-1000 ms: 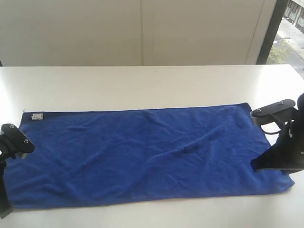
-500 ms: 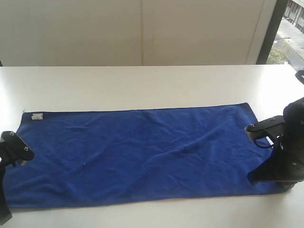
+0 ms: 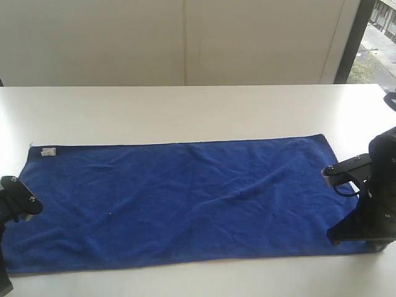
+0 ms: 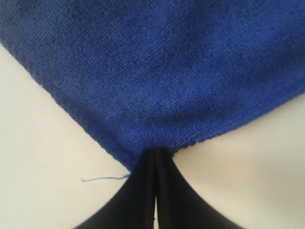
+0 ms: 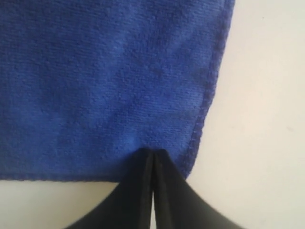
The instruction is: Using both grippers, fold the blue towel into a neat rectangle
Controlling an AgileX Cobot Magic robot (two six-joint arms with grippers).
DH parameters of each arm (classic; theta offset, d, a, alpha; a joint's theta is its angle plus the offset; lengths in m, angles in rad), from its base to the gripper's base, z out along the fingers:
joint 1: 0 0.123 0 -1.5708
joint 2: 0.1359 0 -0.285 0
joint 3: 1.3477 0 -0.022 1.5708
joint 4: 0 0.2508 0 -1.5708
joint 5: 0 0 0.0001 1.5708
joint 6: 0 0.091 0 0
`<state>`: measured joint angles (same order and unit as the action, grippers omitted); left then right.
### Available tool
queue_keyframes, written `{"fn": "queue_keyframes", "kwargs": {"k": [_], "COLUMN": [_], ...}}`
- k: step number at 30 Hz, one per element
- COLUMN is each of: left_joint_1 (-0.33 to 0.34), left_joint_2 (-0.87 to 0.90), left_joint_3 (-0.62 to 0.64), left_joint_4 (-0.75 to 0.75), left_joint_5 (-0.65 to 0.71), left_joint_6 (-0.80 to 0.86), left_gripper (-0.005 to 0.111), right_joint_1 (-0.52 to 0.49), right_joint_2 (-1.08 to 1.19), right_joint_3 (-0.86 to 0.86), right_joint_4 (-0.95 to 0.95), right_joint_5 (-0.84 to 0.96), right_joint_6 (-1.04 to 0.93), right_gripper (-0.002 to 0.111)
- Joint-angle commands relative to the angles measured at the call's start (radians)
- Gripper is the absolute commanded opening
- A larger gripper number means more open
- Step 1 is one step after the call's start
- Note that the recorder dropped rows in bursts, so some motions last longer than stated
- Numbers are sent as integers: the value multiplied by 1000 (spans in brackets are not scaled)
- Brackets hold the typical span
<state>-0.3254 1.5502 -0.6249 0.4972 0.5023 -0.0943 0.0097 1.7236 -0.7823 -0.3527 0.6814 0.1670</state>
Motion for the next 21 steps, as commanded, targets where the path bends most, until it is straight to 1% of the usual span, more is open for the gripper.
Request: {"fn": "queue_keyframes", "kwargs": {"k": [1,14,19,21], "left_joint_1": [6,6,3,3], "left_joint_2": [-2,-9,-81,-119], "left_joint_3": [8,2,-64,-76], "left_joint_4": [-5,-12,-27,-35], "left_joint_5": [27,37,70,63], "left_joint_6": [-7,-7,-7,-7], "left_gripper": [0,0,0,0], "right_joint_1": [0,0,0,0], "right_joint_2": [2,-1,-34,-54], "right_joint_3": [5,5,-25,-36], "right_joint_4": [-18,-24,-24,-24], "right_joint_5": [19,32,39,37], "right_joint_6": [11,11,13,13], "right_gripper": [0,0,0,0]}}
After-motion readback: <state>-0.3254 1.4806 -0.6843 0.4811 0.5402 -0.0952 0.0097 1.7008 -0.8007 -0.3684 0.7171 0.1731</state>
